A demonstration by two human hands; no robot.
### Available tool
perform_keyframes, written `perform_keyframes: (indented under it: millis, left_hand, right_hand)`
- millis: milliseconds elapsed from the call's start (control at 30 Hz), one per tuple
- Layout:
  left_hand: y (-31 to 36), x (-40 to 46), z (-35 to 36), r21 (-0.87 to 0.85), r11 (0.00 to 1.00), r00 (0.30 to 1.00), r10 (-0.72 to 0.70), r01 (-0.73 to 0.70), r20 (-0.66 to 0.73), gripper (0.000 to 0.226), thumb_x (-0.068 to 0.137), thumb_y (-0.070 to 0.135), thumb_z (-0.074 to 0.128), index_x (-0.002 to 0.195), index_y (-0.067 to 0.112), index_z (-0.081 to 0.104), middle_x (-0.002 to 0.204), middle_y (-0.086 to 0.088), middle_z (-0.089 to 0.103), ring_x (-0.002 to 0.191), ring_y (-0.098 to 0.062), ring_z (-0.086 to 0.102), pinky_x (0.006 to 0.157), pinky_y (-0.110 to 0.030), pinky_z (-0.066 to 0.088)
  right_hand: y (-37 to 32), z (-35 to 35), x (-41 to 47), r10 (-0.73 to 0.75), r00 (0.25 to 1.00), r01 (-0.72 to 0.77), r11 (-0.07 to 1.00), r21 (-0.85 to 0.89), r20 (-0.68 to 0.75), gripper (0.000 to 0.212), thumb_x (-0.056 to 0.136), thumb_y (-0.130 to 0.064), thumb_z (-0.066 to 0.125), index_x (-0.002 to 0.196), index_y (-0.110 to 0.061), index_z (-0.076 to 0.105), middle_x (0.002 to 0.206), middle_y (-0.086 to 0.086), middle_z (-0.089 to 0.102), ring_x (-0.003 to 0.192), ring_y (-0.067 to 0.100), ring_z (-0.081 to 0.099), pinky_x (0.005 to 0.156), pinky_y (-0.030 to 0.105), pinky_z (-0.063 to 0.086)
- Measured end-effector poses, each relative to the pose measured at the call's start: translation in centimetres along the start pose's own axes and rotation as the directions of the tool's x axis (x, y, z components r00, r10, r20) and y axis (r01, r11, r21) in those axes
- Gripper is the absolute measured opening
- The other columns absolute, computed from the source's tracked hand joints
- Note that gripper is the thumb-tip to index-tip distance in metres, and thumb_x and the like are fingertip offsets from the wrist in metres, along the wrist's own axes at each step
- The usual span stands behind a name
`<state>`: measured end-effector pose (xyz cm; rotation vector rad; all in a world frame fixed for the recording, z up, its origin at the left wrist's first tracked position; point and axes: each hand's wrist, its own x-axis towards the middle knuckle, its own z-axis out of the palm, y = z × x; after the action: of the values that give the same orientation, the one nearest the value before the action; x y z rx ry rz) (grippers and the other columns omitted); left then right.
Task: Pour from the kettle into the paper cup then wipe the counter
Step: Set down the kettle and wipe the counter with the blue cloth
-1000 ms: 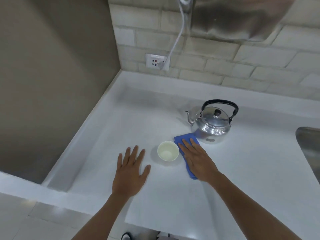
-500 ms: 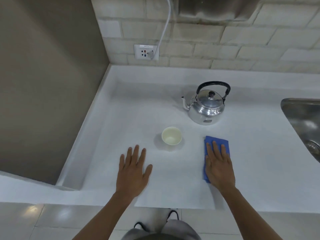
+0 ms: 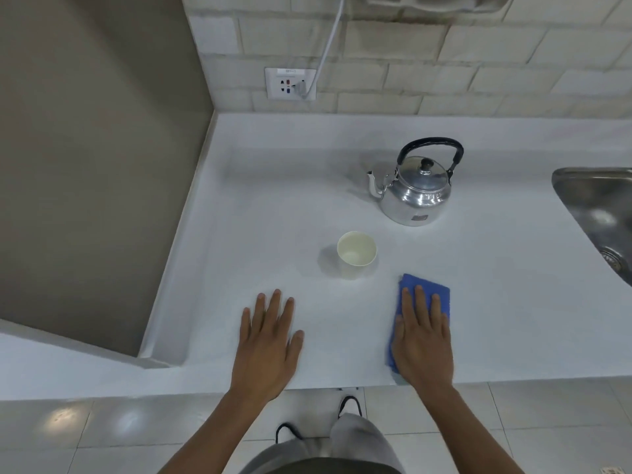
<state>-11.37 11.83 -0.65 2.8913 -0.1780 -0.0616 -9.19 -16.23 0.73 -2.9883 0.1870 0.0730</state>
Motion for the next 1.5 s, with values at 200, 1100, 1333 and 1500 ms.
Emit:
perform_keyframes:
  millis: [200,1100,1333,1500]
  left_hand:
    - [-0.4,-0.2,-0.2,-0.064,0.998,1.0,0.022,-0.021,0.013,0.062,0.106,0.047,0.015,0.16,0.02,0.026,0.169,-0.003,0.013,0.157,-0.026,0.003,0.126,-0.051,0.009]
    - [1.1,2.1,-0.1,-0.069,0.996,0.999,-0.051,0.05,-0.017,0.064,0.103,0.038,0.023,0.159,0.005,0.021,0.167,-0.01,0.02,0.154,-0.029,0.022,0.123,-0.05,0.024]
    - [1.8,6.1,-0.3,0.023,0.997,0.997,-0.076,0.076,0.009,0.065,0.107,0.032,0.028,0.16,0.002,0.006,0.169,-0.014,0.005,0.156,-0.032,0.006,0.126,-0.051,0.008]
    - [3.5,0.9,1.2,0.031,0.977,0.978,0.208,-0.209,0.035,0.061,0.105,0.034,0.029,0.158,0.004,0.025,0.166,-0.011,0.024,0.153,-0.028,0.025,0.123,-0.049,0.025]
  right_hand:
    - [-8.2,2.8,-5.5,-0.234,0.972,0.234,0.972,-0.017,0.014,0.061,0.098,-0.032,0.021,0.157,-0.017,0.018,0.165,0.005,0.013,0.151,0.033,0.01,0.121,0.045,0.016]
    - [-6.2,2.5,-1.1,-0.105,0.992,0.111,0.99,0.089,-0.075,0.06,0.1,-0.036,0.014,0.154,-0.016,0.029,0.162,0.003,0.023,0.151,0.024,0.014,0.122,0.044,0.019]
    - [-6.2,2.8,-0.9,-0.1,0.992,0.107,0.991,0.085,-0.081,0.06,0.101,-0.037,0.011,0.154,-0.017,0.029,0.162,0.001,0.023,0.152,0.023,0.013,0.122,0.043,0.017]
    - [-6.0,3.2,-0.9,-0.092,0.99,0.103,0.989,0.108,-0.107,0.057,0.101,-0.035,0.016,0.152,-0.016,0.035,0.16,0.002,0.029,0.151,0.024,0.018,0.121,0.043,0.02]
